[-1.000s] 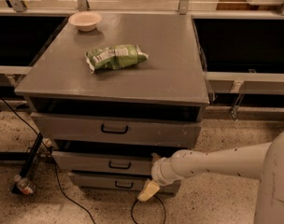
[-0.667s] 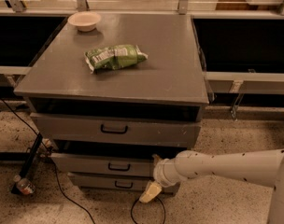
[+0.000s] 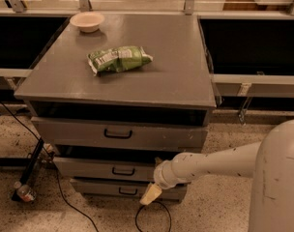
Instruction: Open middle drawer
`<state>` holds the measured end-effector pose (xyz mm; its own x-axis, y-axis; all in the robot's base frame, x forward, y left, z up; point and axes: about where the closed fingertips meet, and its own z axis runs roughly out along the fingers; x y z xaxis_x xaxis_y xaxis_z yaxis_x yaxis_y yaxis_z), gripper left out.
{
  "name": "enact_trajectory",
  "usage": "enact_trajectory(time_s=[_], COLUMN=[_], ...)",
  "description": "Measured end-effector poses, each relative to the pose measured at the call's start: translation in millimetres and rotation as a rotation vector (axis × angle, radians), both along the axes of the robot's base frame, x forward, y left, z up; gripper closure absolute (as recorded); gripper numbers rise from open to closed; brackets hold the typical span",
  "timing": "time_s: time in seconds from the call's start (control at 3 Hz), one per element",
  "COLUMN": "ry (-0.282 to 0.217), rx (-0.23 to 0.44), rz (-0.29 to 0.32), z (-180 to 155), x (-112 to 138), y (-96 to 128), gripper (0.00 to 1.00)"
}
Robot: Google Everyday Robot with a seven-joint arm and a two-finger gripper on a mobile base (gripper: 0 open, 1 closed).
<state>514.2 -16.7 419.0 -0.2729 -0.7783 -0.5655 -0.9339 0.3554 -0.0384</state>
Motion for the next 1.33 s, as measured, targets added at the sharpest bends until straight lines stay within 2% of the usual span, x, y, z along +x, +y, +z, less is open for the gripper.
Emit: enact_trajectory(time_s=[0.33,0.67,1.0,1.33], ry=[0.000,-0.024,-0.034,-0.034], rx=[0.000,0.032,0.085,0.085], rz=[0.000,0.036,0.041,0.041], z=[0,7,12,12], x=[0,-23,-72,-72], y=[0,-14,-72,-72], gripper=[0.00,0.00,0.00,0.00])
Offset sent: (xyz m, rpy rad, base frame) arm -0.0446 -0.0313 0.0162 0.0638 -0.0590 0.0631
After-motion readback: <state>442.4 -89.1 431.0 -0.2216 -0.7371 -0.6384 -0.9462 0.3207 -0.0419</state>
